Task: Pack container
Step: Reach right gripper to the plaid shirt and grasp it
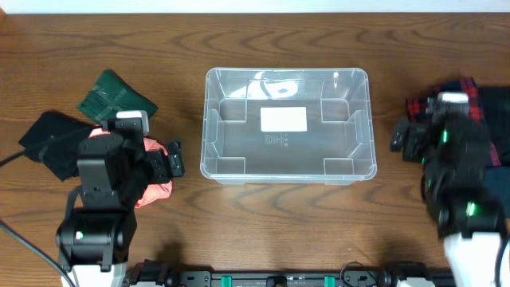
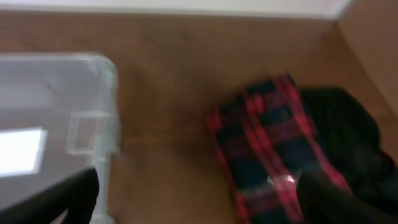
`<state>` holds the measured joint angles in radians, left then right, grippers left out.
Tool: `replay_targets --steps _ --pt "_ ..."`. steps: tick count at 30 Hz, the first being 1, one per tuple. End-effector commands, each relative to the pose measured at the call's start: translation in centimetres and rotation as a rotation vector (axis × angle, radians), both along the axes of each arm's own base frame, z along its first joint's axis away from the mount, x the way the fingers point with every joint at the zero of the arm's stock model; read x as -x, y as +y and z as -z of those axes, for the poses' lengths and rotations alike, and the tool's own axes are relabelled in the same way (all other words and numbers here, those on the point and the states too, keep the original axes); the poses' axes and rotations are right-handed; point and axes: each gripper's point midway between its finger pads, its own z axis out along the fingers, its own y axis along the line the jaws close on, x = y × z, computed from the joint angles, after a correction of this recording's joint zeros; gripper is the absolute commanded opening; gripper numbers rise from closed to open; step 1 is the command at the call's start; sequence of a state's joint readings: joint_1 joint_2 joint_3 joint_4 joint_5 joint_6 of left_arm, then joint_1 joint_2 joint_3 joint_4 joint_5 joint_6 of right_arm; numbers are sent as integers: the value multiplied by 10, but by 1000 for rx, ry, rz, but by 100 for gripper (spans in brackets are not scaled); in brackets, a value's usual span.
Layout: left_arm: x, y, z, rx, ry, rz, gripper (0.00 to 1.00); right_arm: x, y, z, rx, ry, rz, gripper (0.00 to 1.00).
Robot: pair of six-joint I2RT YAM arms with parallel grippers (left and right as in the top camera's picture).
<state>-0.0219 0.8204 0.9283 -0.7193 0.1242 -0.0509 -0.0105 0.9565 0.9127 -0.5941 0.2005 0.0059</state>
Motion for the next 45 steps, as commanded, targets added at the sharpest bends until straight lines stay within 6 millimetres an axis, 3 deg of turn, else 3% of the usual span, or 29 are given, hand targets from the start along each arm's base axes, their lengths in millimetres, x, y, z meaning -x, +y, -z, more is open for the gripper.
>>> replay_targets --steps 1,5,9,14,19,23,29,31,34,37,39,41,45 --pt "-1 0 -6 -13 7 8 98 -12 -16 -1 44 123 39 99" --pt "0 0 -5 -13 15 8 98 -20 -23 18 82 249 52 99" --pt "0 0 -5 -13 14 8 98 -27 -58 33 193 305 189 97" --pt "0 0 -5 -13 13 8 98 -20 -91 86 272 522 289 96" --pt "0 0 -5 -13 13 8 98 -20 -99 139 296 692 292 95" --pt "0 0 -5 -13 13 8 98 -15 -112 170 370 790 346 96" --pt "0 0 -5 -13 13 8 98 -9 -113 208 358 878 364 89" --pt "0 0 -5 -13 13 8 98 -9 -112 213 350 880 378 73" --pt "0 0 -5 -13 13 8 98 -10 -113 214 339 864 401 40" --pt "0 0 -5 -13 13 8 98 -12 -112 212 332 846 414 17" --pt "0 0 -5 -13 13 8 98 -14 -111 208 333 831 414 9" --pt "0 0 -5 -13 13 8 98 -21 -109 197 333 791 411 8" --pt "0 0 -5 -13 13 8 98 -47 -98 149 338 646 383 8"
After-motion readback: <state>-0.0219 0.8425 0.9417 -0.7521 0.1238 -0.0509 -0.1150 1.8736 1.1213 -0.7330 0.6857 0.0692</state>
